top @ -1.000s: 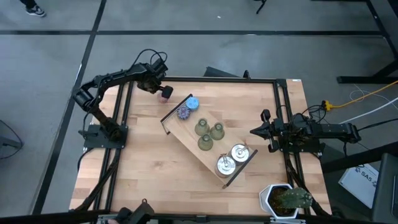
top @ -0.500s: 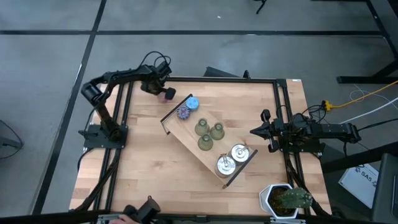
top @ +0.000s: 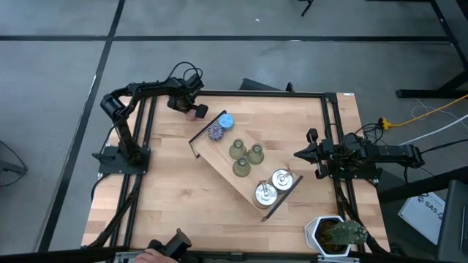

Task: Pick & Place candle stick holders
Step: Put the pink yellow scented candle on the shelf

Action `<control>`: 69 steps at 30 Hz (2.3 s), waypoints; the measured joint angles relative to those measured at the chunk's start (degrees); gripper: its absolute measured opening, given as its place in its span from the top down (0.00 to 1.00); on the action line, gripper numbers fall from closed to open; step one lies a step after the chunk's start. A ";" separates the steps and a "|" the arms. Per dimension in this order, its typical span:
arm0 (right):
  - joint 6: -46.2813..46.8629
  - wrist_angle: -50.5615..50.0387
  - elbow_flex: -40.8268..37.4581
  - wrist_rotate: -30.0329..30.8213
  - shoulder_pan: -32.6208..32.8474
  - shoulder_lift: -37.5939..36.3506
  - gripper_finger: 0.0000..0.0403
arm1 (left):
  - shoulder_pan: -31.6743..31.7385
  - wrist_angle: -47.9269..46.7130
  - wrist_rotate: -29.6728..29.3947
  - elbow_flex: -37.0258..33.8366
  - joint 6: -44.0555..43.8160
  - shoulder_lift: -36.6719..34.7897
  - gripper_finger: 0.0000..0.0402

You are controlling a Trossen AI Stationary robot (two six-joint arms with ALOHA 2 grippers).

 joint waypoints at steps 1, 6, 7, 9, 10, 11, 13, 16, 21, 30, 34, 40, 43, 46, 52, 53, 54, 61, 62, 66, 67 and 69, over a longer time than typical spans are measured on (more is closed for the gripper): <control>0.00 -0.01 0.01 0.01 0.01 0.00 1.00 | 0.00 0.13 0.00 0.00 -0.01 0.00 0.00; 0.00 0.01 0.01 0.01 0.00 0.00 1.00 | 0.00 -0.19 0.00 0.00 -0.03 0.00 0.00; 0.00 -0.01 0.01 0.01 0.02 0.00 1.00 | 0.00 -0.44 0.02 0.00 -0.04 0.00 0.00; 0.00 0.01 0.01 0.01 0.00 0.00 1.00 | 0.00 -0.90 -0.01 0.00 -0.11 0.00 0.00; 0.00 0.00 0.01 0.01 0.00 0.00 1.00 | 0.00 -1.01 -0.07 0.00 -0.21 0.00 0.00; 0.00 0.00 0.01 0.01 0.00 0.00 1.00 | 0.00 -1.02 -0.12 0.00 -0.21 0.00 0.00; 0.00 0.01 0.01 0.01 0.02 0.00 1.00 | 0.00 -1.01 -0.26 0.00 -0.23 0.00 0.01; 0.00 0.00 0.01 0.01 0.02 0.00 1.00 | 0.00 -1.01 -0.26 0.00 -0.23 0.00 0.05; 0.00 -0.01 0.01 0.01 0.02 0.00 1.00 | 0.00 -0.90 -0.41 0.00 -0.23 0.00 0.13; 0.00 -0.01 0.01 0.01 0.02 0.00 1.00 | 0.00 -0.76 -2.03 0.00 -0.19 0.00 0.20; 0.00 -0.01 0.01 0.01 0.00 0.00 1.00 | 0.02 -0.76 -2.03 0.00 -0.17 0.00 0.22; 0.00 -0.01 0.01 0.01 0.01 0.00 1.00 | 0.01 -0.79 -2.02 0.00 -0.08 -0.01 0.24; 0.00 0.00 0.00 0.01 0.02 0.00 1.00 | 0.02 -0.79 -1.82 0.00 -0.06 -0.02 0.24; 0.00 -0.01 0.01 0.01 0.00 0.00 1.00 | 0.02 -0.79 -1.69 0.00 -0.05 -0.02 0.24; 0.00 0.00 0.00 0.01 0.01 0.00 1.00 | 0.04 -2.14 0.00 0.04 -0.01 -0.70 0.24; 0.00 -0.01 0.01 0.01 0.01 0.00 1.00 | 0.09 -3.31 0.18 0.45 -0.01 -0.94 0.24; 0.00 0.00 0.01 0.01 0.01 0.00 1.00 | 0.13 -4.45 0.22 0.96 0.05 -1.21 0.24; 0.00 0.00 0.01 0.01 0.01 0.00 1.00 | 0.64 -12.41 -0.05 7.29 2.00 -2.72 0.24; 0.00 0.01 0.01 0.01 0.01 0.00 1.00 | 0.66 -13.56 -0.19 8.26 2.29 -2.86 0.24; 0.00 -0.01 0.01 0.01 0.00 0.00 1.00 | 0.47 -17.51 -0.73 12.30 3.00 -3.22 0.24; 0.00 0.01 -0.01 0.01 0.01 0.00 1.00 | 0.35 -18.54 -0.90 13.26 3.08 -3.23 0.24; 0.00 -0.01 0.01 0.01 0.01 0.00 1.00 | 0.11 -20.77 -0.98 15.22 3.61 -3.23 0.24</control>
